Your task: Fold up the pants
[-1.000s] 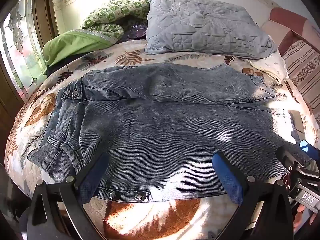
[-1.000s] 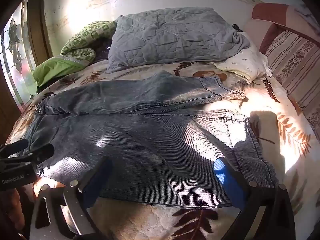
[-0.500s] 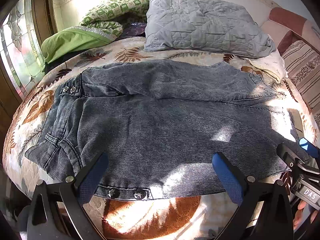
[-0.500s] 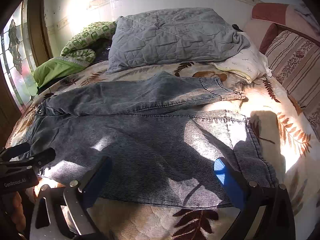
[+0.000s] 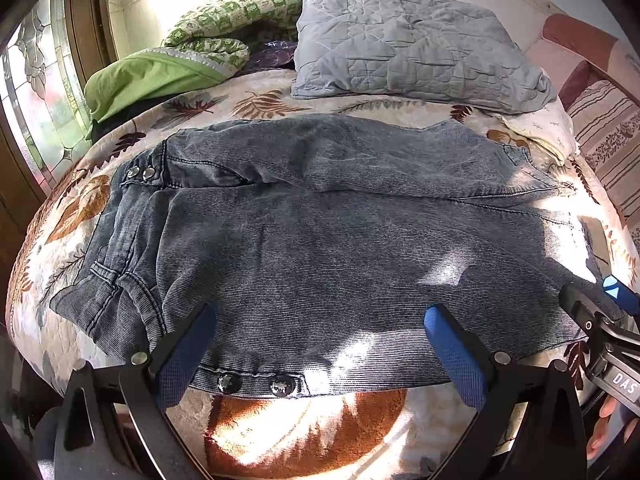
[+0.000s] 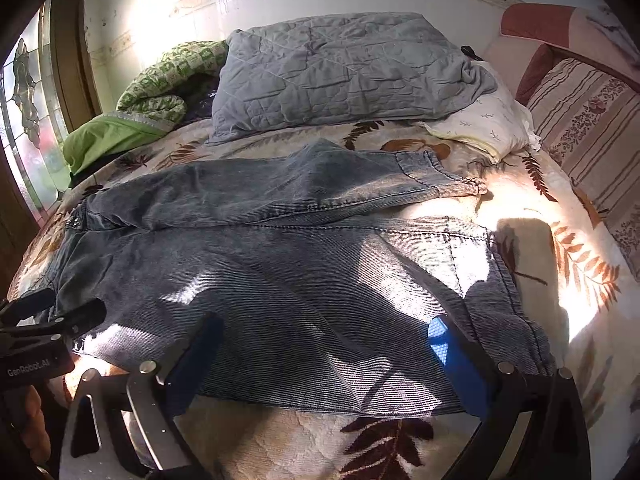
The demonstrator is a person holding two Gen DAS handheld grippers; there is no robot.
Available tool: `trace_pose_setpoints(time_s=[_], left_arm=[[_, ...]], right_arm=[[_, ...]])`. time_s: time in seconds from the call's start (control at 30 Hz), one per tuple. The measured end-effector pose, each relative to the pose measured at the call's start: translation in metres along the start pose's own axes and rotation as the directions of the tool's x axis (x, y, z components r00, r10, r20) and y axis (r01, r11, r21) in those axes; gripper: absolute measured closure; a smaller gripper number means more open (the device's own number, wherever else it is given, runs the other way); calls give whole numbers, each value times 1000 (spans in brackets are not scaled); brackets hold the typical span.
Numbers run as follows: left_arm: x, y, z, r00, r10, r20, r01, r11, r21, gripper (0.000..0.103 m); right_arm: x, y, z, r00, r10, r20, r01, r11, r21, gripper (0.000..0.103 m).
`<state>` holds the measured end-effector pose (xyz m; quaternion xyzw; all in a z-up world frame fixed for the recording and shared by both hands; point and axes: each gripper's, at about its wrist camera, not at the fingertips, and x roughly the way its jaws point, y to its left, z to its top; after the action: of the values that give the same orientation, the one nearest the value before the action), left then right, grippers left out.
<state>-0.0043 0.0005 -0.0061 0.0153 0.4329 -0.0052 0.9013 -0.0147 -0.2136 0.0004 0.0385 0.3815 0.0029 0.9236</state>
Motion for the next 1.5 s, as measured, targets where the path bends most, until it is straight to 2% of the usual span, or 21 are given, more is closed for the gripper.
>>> trace_pose_setpoints(time_s=[1.5], left_arm=[[0, 5, -4, 1000, -7, -5, 7, 1000, -16, 0]], right_arm=[[0, 1, 0, 1000, -4, -4, 4, 1000, -4, 0]])
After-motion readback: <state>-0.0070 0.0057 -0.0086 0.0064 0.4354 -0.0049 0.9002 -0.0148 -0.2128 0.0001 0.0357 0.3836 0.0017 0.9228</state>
